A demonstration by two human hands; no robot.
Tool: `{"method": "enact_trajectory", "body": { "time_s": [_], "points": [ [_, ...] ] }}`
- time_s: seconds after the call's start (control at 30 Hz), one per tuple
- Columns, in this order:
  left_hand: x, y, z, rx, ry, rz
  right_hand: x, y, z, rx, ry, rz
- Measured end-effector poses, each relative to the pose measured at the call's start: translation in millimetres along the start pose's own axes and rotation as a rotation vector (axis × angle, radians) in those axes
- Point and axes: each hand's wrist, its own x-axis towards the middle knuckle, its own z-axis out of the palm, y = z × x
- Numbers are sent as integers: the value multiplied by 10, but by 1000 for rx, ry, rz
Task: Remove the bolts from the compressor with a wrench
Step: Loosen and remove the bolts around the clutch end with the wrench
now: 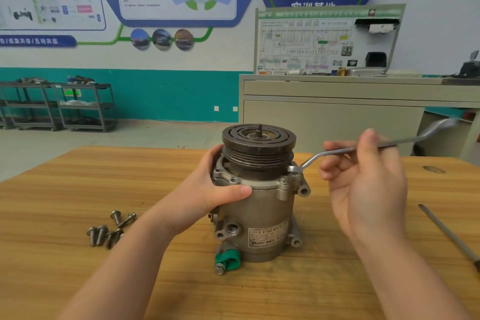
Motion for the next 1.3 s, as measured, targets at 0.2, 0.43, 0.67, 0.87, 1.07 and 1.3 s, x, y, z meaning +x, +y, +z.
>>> {"method": "enact_trajectory", "body": {
  "time_s": [0.2, 0.43, 0.67, 0.87, 1.07, 1.3],
  "points": [
    [-26, 23, 28, 44, 28, 36, -258, 41, -24, -420, -291, -657],
    [-43, 47, 36, 68, 33, 42, -319, 106, -53, -510, -393, -800],
    [-42, 47, 38, 54, 26, 43, -341, 117, -31, -671, -403, -832],
    [-20, 37, 17, 103, 28, 68, -418, 286, 33, -831, -474, -1036],
    [-38, 39, 30, 69, 29, 57, -399, 299, 103, -245, -10, -478],
    [-37, 46, 28, 67, 20, 49, 76, 167, -8, 119, 84, 290]
  ]
}}
